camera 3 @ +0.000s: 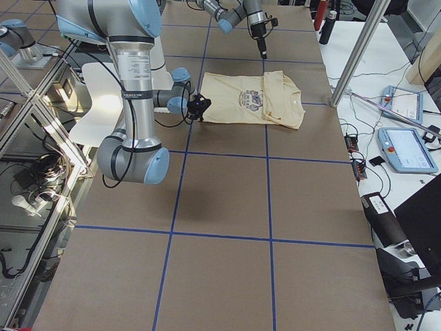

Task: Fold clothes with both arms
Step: 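Grasp a hem corner with the right gripper while the left gripper lowers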

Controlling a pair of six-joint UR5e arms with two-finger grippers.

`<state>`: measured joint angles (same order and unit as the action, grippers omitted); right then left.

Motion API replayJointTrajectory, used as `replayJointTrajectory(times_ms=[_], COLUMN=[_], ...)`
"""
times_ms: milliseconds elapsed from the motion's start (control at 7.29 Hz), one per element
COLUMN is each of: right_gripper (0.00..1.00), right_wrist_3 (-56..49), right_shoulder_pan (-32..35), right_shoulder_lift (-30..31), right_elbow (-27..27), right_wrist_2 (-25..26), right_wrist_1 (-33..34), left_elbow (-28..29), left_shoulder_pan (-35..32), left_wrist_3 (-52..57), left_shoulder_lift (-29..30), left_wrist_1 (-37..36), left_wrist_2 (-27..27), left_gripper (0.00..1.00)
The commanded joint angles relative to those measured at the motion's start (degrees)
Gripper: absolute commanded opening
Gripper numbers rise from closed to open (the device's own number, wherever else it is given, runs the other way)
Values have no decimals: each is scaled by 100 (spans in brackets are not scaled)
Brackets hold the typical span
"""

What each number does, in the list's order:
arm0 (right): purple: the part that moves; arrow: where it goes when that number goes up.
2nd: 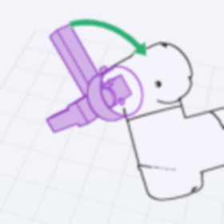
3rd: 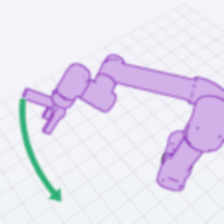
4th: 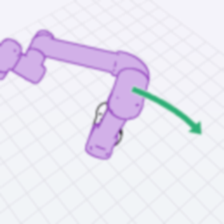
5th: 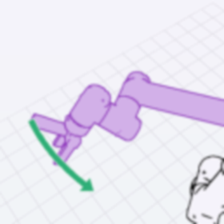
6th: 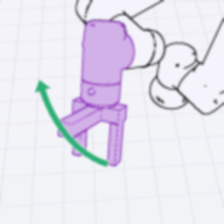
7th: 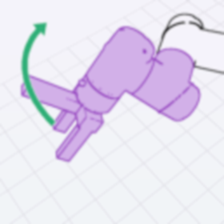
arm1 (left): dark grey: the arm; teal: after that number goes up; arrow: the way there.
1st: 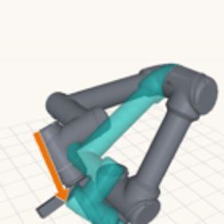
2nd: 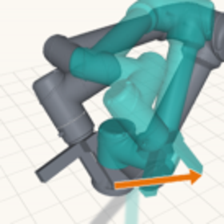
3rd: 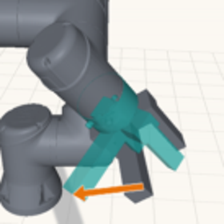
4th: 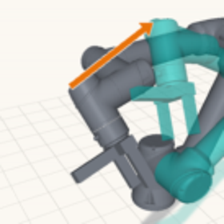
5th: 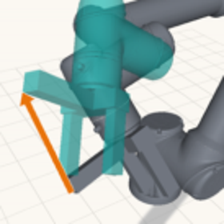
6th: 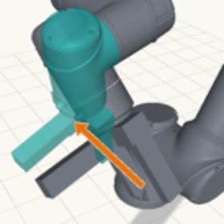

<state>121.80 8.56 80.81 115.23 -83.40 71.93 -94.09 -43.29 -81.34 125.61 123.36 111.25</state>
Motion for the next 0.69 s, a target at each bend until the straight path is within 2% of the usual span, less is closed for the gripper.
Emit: replayJointTrajectory(times_ms=[0,137,275,412,549], right_gripper=[0,0,0,0,0], right_wrist_3=[-16,-16,-16,-16,-16], right_shoulder_pan=[14,14,14,5,5], right_shoulder_lift=[197,216,233,233,233], right_elbow=[253,316,325,325,325], right_wrist_2=[-35,-44,-44,-44,-44], right_wrist_1=[-4,-4,-4,-4,-4], left_elbow=[-423,-844,-1518,-2238,-2306], left_shoulder_pan=[449,827,1388,1863,2346], left_wrist_3=[-417,-714,-734,-821,-1066], left_shoulder_lift=[-447,-737,-1253,-1833,-2178], left_wrist_1=[-75,-510,-1063,-1503,-1603], left_wrist_2=[-690,-1084,-1619,-1938,-2228], left_gripper=[98,97,96,93,89])
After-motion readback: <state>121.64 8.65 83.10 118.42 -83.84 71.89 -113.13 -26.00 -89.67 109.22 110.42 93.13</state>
